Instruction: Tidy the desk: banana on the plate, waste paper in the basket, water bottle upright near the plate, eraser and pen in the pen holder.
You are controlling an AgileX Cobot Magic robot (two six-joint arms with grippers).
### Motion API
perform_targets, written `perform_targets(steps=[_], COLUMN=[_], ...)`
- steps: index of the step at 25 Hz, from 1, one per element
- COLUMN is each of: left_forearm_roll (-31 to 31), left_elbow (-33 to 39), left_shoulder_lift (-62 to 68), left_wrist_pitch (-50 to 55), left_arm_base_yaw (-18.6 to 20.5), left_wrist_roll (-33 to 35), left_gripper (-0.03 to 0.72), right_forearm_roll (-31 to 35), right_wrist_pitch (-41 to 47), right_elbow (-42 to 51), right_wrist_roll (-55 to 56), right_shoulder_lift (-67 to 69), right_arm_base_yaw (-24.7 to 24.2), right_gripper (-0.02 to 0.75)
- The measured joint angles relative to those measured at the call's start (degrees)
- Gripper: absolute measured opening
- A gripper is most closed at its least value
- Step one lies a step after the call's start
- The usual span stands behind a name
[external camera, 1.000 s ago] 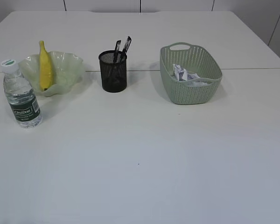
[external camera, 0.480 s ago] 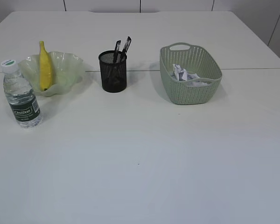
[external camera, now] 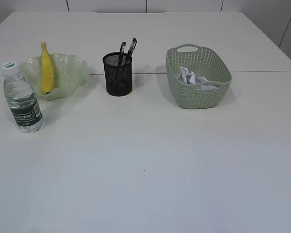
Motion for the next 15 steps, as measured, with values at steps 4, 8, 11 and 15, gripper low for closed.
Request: perform_targets(steps=[4, 8, 11, 15], left_forearm_roll=[0.0, 0.0, 0.0, 0.0], left_elbow=[0.0, 0.0, 0.0, 0.0], left_shoulder_lift=[0.0, 0.0, 0.0, 0.0], left_wrist_pitch=[0.0, -0.1, -0.1, -0.1], left_arm_base_yaw=[1.7, 3.7, 4.0, 4.0], left_wrist_roll=[0.0, 0.0, 0.0, 0.0], left_gripper=[0.519, 0.518, 0.507, 0.510], right_forearm_roll=[0.1, 0.1, 0.2, 0.8], right_wrist_pitch=[0.0, 0.0, 0.0, 0.0], right_elbow=[0.0, 0.0, 0.0, 0.0], right_wrist_roll=[0.0, 0.0, -0.6, -2.3], right_shoulder_lift=[0.0, 0.0, 0.0, 0.0], right_arm_base_yaw=[0.0, 0.0, 0.0, 0.0], right_gripper=[0.354, 0.354, 0.354, 0.354])
